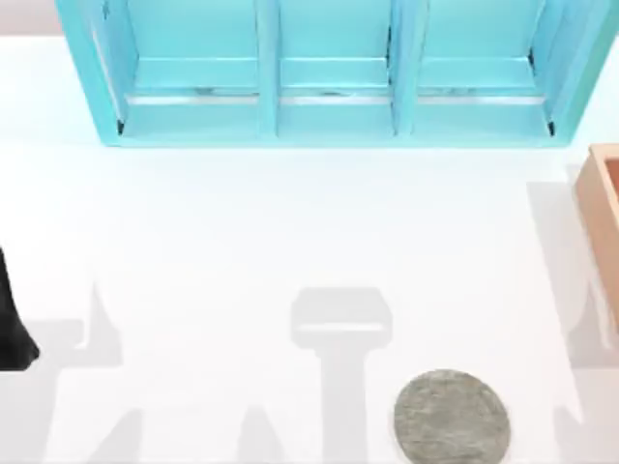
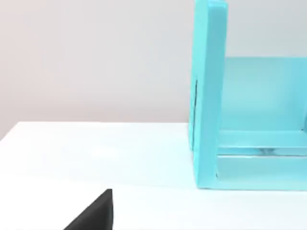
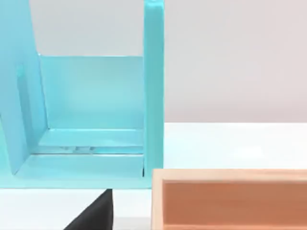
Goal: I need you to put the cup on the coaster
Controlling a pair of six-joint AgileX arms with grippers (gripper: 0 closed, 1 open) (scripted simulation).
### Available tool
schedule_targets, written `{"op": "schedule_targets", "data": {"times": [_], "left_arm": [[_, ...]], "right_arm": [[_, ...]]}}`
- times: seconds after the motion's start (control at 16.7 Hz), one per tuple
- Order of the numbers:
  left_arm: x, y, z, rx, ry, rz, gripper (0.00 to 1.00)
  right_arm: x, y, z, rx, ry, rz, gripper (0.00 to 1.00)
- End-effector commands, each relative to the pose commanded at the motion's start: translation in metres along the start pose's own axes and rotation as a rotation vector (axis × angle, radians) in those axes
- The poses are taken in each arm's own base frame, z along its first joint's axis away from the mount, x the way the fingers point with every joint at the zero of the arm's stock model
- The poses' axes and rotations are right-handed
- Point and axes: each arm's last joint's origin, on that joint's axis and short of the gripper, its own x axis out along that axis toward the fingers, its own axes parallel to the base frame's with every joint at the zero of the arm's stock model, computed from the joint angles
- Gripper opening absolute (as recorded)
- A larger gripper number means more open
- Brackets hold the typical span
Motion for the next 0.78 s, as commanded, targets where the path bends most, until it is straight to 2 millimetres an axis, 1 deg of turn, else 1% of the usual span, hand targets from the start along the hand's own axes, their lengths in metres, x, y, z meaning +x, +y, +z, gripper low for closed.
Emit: {"op": "schedule_targets", "data": {"times": [0.18, 0.3, 0.36, 0.48, 0.6, 0.78], "left_arm": [[0.0, 0.001, 0.002, 0.009, 0.001, 0.007, 1.0], [-0.001, 0.003, 0.013, 0.058, 0.014, 0.037, 1.0], [-0.002, 0.005, 0.021, 0.096, 0.026, 0.059, 1.0], [-0.005, 0.009, 0.046, 0.207, 0.058, 0.108, 1.0], [-0.008, 0.014, 0.077, 0.35, 0.102, 0.155, 1.0], [-0.005, 0.022, 0.115, 0.585, 0.245, 0.191, 1.0]], "right_arm": [[0.0, 0.0, 0.0, 0.0, 0.0, 0.0, 1.0], [0.0, 0.0, 0.0, 0.0, 0.0, 0.0, 1.0], [0.0, 0.0, 0.0, 0.0, 0.0, 0.0, 1.0], [0.0, 0.0, 0.0, 0.0, 0.0, 0.0, 1.0], [0.0, 0.0, 0.0, 0.0, 0.0, 0.0, 1.0], [0.0, 0.0, 0.0, 0.0, 0.0, 0.0, 1.0]]}}
